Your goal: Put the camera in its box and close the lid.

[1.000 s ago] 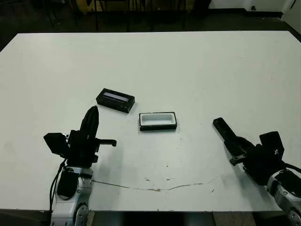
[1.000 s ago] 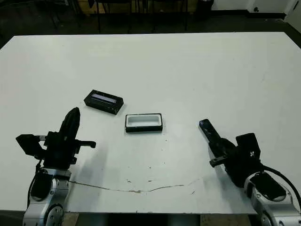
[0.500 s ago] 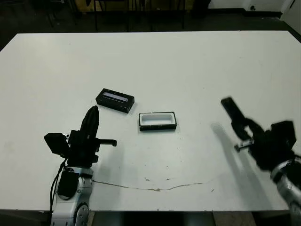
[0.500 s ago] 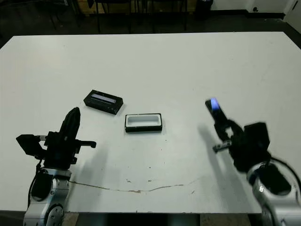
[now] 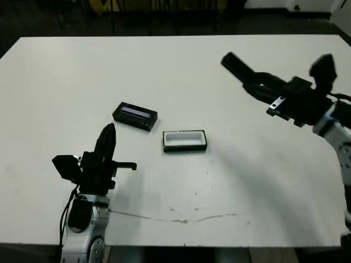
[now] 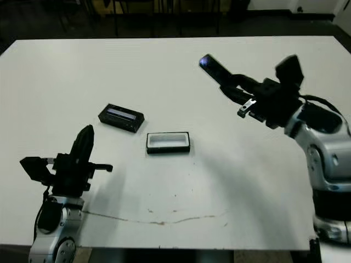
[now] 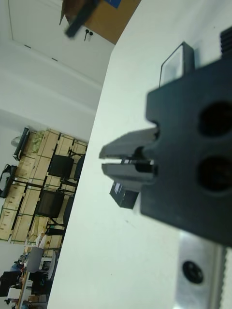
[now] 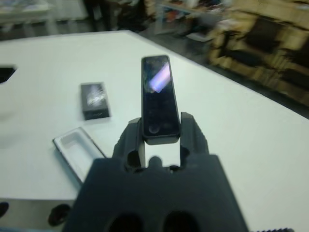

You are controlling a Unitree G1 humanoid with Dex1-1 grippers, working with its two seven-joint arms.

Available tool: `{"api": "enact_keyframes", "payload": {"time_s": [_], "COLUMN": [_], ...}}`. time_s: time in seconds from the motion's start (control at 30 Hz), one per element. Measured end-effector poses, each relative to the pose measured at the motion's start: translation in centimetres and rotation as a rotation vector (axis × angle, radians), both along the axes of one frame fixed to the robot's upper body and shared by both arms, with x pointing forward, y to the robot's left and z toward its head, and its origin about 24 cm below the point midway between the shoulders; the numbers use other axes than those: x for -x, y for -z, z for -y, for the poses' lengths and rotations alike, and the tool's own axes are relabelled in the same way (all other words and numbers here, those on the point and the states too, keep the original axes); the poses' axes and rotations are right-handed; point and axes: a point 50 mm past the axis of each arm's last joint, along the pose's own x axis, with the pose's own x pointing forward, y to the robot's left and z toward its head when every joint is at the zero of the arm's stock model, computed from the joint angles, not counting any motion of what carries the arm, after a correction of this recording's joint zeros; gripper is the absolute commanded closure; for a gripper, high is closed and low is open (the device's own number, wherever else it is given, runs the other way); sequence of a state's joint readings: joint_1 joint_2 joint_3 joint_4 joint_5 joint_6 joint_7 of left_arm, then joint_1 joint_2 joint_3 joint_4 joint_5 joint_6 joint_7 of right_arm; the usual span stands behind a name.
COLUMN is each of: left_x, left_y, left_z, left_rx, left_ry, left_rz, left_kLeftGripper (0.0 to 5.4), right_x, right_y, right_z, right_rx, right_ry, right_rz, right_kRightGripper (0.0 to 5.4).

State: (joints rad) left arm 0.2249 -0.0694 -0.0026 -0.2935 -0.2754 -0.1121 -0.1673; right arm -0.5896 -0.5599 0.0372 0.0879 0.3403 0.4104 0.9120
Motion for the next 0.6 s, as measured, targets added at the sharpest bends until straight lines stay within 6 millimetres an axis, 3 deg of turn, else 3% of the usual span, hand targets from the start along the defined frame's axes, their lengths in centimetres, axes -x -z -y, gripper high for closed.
{"api": "enact_keyframes", "payload": {"time_s": [0.2, 0.33, 0.6], "left_x": [0.0, 0.0, -0.1], "left_y": [0.0, 0.0, 0.0], "left_z": [0.0, 0.0, 0.2], "left_rx": [0.002, 0.002, -0.012], "left_ry": [-0.001, -0.004, -0.007], "left_rz": [0.0, -0.001, -0.002], "left_kLeftGripper": [5.4, 5.4, 5.4], "right_x": [-1.2, -1.4, -1.7], "right_y": [-0.6, -0.4, -0.4], "right_z": [-2.0, -3.0, -3.5], "right_rx": [0.158, 0.251, 0.364], "right_ry": [-0.196, -0.328, -0.426], "right_rz": [-0.003, -0.096, -0.201], "right_kRightGripper": [4.92, 4.92, 4.92]}}
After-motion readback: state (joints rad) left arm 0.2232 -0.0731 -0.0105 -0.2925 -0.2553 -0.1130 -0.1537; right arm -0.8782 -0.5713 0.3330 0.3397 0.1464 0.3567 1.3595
